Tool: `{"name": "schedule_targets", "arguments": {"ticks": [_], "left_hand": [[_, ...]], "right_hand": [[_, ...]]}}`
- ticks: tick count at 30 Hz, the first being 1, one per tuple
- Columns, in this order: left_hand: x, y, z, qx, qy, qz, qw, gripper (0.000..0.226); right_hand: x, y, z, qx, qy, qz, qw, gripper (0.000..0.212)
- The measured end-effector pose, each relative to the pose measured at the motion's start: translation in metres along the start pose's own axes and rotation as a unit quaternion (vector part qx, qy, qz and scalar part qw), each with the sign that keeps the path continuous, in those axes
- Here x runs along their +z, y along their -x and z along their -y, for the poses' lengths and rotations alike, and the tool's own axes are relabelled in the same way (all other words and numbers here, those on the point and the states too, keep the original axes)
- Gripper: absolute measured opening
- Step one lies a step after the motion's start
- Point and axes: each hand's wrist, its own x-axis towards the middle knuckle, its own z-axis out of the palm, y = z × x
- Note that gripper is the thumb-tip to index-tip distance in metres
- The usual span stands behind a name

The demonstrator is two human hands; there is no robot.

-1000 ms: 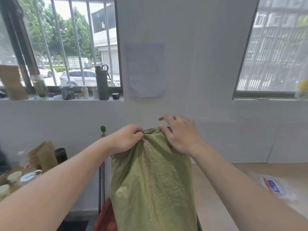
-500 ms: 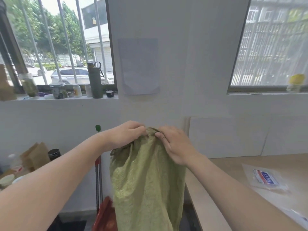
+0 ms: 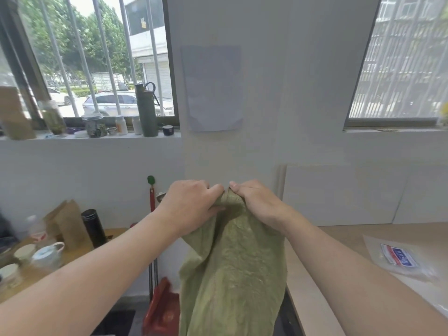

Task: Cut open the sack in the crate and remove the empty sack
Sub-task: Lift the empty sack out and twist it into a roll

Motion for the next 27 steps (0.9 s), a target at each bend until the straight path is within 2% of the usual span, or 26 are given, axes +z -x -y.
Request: {"name": "schedule_targets", "arguments": {"ticks": [3, 4, 5, 7, 10, 12, 13, 16, 19, 21, 22, 24, 27], "left_hand": [[0.006, -0.001, -0.002, -0.053, 0.054, 0.102, 0.992, 0.065], [0.005, -0.003, -0.001, -0.076, 0.084, 0.141, 0.983, 0.061], [0.007, -0.006, 0.000, -0.106, 0.142, 0.170, 0.969, 0.048], [0.010, -0.013, 0.001, -0.171, 0.290, 0.212, 0.918, 0.026], [0.016, -0.022, 0.008, -0.210, 0.437, 0.238, 0.842, 0.026], [0.014, -0.029, 0.006, -0.213, 0.470, 0.249, 0.820, 0.027], [0.012, -0.032, 0.005, -0.214, 0.478, 0.250, 0.814, 0.028], [0.007, -0.040, 0.002, -0.224, 0.493, 0.257, 0.800, 0.033], [0.002, -0.044, 0.003, -0.228, 0.502, 0.299, 0.779, 0.045], [-0.003, -0.043, 0.002, -0.206, 0.483, 0.313, 0.791, 0.048], [-0.006, -0.043, 0.000, -0.187, 0.461, 0.310, 0.810, 0.046], [-0.014, -0.041, -0.007, -0.149, 0.377, 0.285, 0.868, 0.047], [-0.015, -0.035, -0.017, -0.101, 0.227, 0.244, 0.937, 0.063]], "right_hand": [[-0.001, 0.002, 0.000, -0.044, 0.120, -0.014, 0.992, 0.053], [-0.002, 0.003, -0.003, -0.068, 0.188, -0.029, 0.979, 0.050], [-0.003, 0.004, -0.006, -0.093, 0.256, -0.054, 0.961, 0.044], [-0.005, 0.007, -0.014, -0.154, 0.363, -0.119, 0.911, 0.039], [-0.008, 0.012, -0.019, -0.239, 0.456, -0.208, 0.832, 0.043], [-0.007, 0.017, -0.024, -0.278, 0.483, -0.256, 0.790, 0.045], [-0.007, 0.019, -0.025, -0.278, 0.492, -0.269, 0.780, 0.047], [-0.004, 0.022, -0.029, -0.244, 0.504, -0.278, 0.780, 0.047], [-0.005, 0.020, -0.032, -0.237, 0.481, -0.267, 0.801, 0.042], [-0.007, 0.020, -0.032, -0.219, 0.463, -0.249, 0.822, 0.044], [-0.008, 0.021, -0.032, -0.199, 0.459, -0.231, 0.834, 0.048], [-0.009, 0.022, -0.031, -0.169, 0.451, -0.192, 0.855, 0.052], [-0.009, 0.022, -0.027, -0.121, 0.387, -0.160, 0.900, 0.049]]}}
